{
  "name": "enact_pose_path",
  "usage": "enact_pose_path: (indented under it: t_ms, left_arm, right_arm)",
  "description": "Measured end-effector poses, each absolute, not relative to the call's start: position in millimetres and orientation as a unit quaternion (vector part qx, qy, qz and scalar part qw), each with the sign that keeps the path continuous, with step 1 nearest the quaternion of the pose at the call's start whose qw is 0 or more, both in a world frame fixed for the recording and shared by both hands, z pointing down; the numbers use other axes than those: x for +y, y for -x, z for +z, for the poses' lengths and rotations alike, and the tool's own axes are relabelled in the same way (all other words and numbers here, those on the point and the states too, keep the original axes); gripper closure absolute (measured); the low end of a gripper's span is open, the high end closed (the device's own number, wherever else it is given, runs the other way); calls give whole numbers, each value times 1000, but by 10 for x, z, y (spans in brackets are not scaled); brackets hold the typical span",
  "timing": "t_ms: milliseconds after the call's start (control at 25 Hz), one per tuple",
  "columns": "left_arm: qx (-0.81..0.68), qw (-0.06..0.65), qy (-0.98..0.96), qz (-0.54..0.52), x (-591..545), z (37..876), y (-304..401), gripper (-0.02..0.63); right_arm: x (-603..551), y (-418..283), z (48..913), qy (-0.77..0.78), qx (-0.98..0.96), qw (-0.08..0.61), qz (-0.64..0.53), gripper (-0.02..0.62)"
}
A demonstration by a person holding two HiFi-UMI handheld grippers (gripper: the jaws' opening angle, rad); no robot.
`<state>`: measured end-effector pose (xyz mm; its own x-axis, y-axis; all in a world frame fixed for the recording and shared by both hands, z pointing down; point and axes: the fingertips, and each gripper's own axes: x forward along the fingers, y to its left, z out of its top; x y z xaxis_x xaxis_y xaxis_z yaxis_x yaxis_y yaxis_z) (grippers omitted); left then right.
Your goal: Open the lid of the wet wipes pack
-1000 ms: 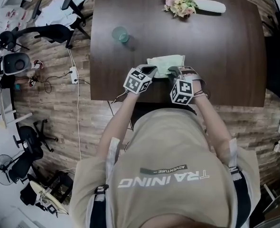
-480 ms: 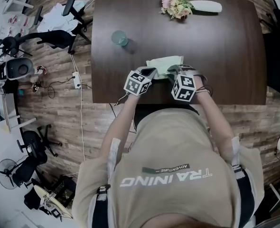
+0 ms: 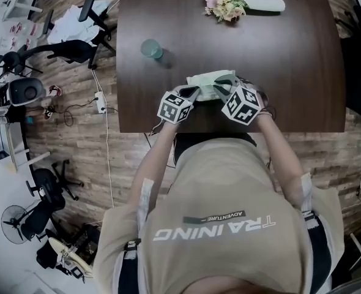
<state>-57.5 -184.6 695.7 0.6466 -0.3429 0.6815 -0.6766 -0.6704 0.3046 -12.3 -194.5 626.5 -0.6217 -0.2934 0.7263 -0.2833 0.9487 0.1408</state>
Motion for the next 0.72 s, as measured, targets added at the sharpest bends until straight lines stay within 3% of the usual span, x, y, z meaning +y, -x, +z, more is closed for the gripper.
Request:
enact_pose_path:
  t_ms: [720]
  left_arm:
    - [-303, 310, -847, 308, -1877, 6988, 571, 597]
  right_arm:
    - [-2537, 175, 6253, -180, -919, 350, 12, 552]
